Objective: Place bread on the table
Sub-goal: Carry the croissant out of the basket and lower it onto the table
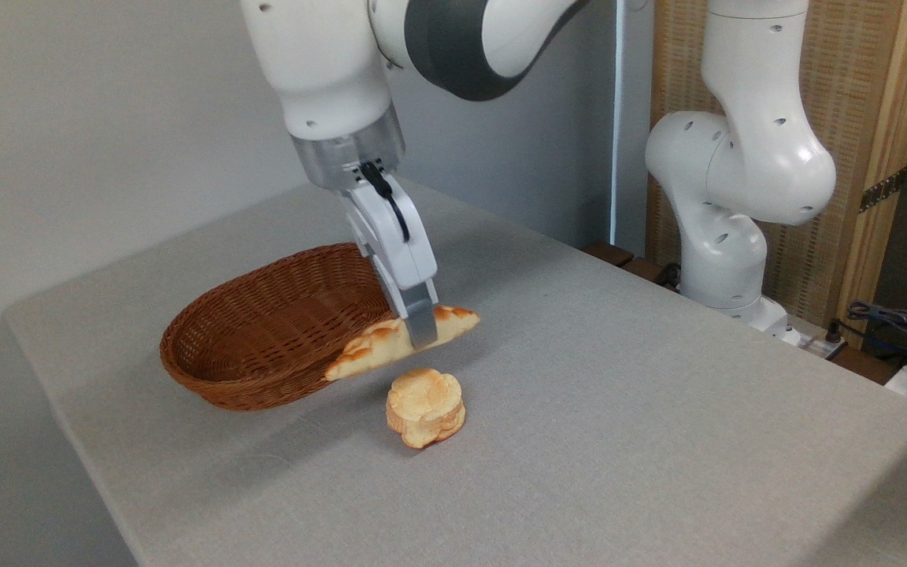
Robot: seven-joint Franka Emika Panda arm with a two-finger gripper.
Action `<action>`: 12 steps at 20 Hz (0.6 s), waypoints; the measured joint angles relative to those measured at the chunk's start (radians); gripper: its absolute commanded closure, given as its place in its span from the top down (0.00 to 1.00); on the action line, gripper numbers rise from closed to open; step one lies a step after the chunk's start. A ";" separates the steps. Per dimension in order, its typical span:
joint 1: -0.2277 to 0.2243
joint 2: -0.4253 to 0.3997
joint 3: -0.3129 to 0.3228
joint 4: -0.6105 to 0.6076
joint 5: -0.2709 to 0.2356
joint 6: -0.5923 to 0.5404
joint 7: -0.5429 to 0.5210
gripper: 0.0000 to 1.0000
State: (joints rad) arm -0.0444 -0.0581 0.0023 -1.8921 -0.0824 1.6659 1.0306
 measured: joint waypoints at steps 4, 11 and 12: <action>-0.001 0.000 0.000 -0.054 0.000 0.001 0.012 0.82; -0.001 0.002 0.000 -0.064 0.000 0.001 0.015 0.88; -0.001 0.004 0.000 -0.064 0.000 0.002 0.015 0.89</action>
State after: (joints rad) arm -0.0458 -0.0546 0.0023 -1.9563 -0.0825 1.6677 1.0453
